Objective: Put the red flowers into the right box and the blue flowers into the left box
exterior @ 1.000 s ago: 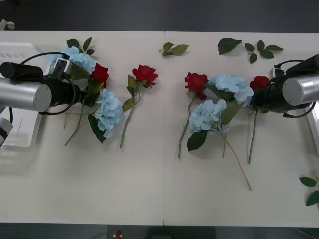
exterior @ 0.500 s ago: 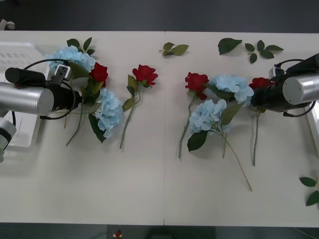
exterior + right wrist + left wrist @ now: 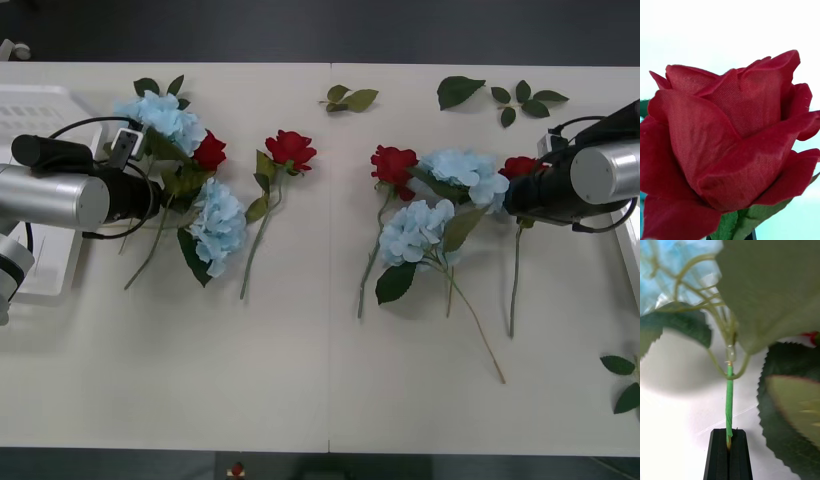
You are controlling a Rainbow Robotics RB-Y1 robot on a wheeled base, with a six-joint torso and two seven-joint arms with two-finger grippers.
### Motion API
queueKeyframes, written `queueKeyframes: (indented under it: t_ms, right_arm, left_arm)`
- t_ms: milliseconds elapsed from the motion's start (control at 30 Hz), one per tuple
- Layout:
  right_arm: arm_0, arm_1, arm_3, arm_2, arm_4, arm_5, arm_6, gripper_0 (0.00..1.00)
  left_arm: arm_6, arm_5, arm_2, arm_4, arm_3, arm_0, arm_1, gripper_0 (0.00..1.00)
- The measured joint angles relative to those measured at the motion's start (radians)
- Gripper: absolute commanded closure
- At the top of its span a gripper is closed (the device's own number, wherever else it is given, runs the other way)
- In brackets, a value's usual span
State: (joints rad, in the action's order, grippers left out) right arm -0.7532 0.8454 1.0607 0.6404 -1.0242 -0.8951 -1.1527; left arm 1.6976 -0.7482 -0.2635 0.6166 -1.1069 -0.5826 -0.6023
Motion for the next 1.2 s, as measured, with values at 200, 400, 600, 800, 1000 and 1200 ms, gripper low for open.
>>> queueKeyframes:
  t_ms: [200, 400, 600, 800, 1000, 1200]
  right_arm:
    - [0.0, 0.088, 0.112, -0.005, -0.075, -0.059, 0.0, 1.0]
    - [0.031, 0.156, 0.178, -0.084, -0.089, -0.119, -0.095, 1.0]
    - [0.1, 0.211, 0.204, -0.203, -0.14, -0.149, -0.241, 1.0]
    - [0.138, 0.306, 0.196, -0.23, -0.223, -0.149, -0.39, 1.0]
    - [0.183, 0.335, 0.12, -0.326, -0.235, -0.149, -0.5, 1.0]
    - [0.205, 0.335, -0.001, -0.422, -0.214, -0.132, -0.616, 1.0]
  left_arm:
    - [0.0, -0.072, 0.021, 0.033, -0.074, 0.0, -0.005, 1.0]
    - [0.0, -0.281, 0.155, 0.143, -0.199, 0.0, -0.021, 1.0]
    - [0.0, -0.46, 0.244, 0.258, -0.293, 0.0, -0.105, 1.0]
    - [0.0, -0.573, 0.347, 0.404, -0.334, 0.005, -0.24, 1.0]
    - [0.0, -0.577, 0.403, 0.454, -0.407, 0.086, -0.402, 1.0]
    - [0.037, -0.521, 0.482, 0.452, -0.403, 0.185, -0.464, 1.0]
